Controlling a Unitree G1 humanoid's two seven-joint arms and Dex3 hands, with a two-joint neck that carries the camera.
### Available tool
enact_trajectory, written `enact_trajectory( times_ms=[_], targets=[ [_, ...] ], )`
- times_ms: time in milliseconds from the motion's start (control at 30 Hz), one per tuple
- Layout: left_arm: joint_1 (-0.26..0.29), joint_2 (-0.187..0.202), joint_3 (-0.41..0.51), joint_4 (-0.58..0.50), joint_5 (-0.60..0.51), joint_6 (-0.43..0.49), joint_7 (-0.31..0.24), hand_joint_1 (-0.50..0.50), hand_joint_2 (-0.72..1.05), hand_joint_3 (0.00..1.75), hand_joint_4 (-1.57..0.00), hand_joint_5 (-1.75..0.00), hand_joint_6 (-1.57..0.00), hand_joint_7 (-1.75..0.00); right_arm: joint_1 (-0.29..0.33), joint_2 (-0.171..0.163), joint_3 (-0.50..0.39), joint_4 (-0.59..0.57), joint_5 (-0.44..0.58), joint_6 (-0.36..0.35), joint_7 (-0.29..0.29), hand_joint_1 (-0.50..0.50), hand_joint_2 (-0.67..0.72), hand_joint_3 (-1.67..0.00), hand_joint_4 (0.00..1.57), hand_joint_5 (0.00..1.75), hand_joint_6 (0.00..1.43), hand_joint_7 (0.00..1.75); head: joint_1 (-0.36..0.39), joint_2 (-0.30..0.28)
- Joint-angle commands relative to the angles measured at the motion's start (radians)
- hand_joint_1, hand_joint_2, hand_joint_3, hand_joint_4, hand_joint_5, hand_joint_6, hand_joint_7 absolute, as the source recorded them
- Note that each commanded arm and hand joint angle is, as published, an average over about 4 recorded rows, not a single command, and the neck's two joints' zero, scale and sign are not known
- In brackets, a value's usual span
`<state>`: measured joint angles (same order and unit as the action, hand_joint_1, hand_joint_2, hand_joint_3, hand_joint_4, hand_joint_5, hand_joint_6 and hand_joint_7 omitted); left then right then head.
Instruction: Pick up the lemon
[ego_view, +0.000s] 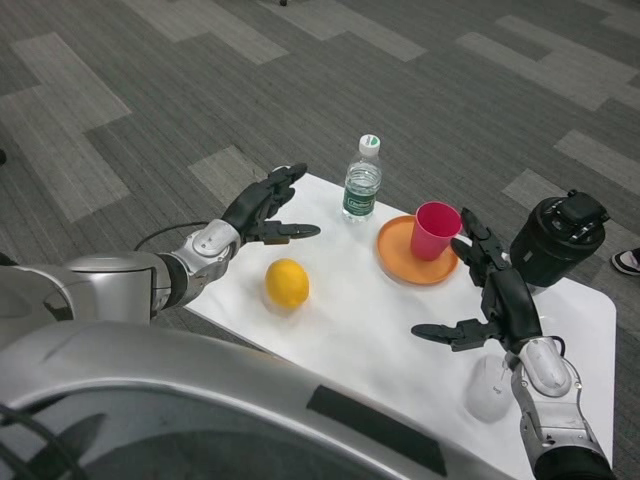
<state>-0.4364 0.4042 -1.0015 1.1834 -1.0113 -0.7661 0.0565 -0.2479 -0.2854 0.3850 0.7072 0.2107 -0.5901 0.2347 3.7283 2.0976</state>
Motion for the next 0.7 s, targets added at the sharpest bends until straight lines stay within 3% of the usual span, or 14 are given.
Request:
enact_trajectory(
  times_ms=[33, 100, 200, 400, 700],
  targets=[
    [0.006, 0.024, 0.02, -0.013, -0.02, 0.01, -0.016, 0.5, 0.05, 0.09, -0.23, -0.21, -0.31, 0.0, -0.019, -0.003, -0.001, 0.004, 0.012, 0.007, 0.0, -0.04, -0.03, -0.4, 0.0, 0.48, 0.0, 0.0, 0.002, 0.001],
    [0.012, 0.028, 0.027, -0.009, -0.023, 0.012, -0.023, 0.5, -0.17, 0.09, -0.22, -0.21, -0.41, 0.0, -0.019, -0.003, -0.001, 0.005, 0.012, 0.007, 0.0, -0.04, -0.03, -0.4, 0.0, 0.48, 0.0, 0.0, 0.002, 0.001],
    [0.024, 0.031, 0.032, -0.003, -0.05, 0.013, -0.039, 0.5, -0.28, 0.09, -0.26, -0.21, -0.52, 0.0, -0.019, -0.003, -0.001, 0.005, 0.012, 0.007, 0.0, -0.04, -0.03, -0.4, 0.0, 0.48, 0.0, 0.0, 0.005, -0.001],
    [0.054, 0.033, 0.059, 0.028, -0.119, 0.013, -0.068, 0.5, -0.28, 0.09, -0.36, -0.21, -0.69, 0.0, -0.019, -0.001, 0.002, 0.012, 0.012, 0.009, 0.0, -0.04, -0.03, -0.4, 0.0, 0.48, 0.0, 0.0, 0.007, -0.001],
    [0.071, 0.053, 0.02, 0.091, -0.112, 0.011, -0.075, 0.5, -0.28, 0.09, -0.27, -0.18, -0.65, 0.0, -0.019, -0.001, 0.002, 0.015, 0.012, 0.01, 0.001, -0.04, -0.03, -0.4, 0.0, 0.48, 0.0, 0.0, 0.009, -0.007]
  ],
)
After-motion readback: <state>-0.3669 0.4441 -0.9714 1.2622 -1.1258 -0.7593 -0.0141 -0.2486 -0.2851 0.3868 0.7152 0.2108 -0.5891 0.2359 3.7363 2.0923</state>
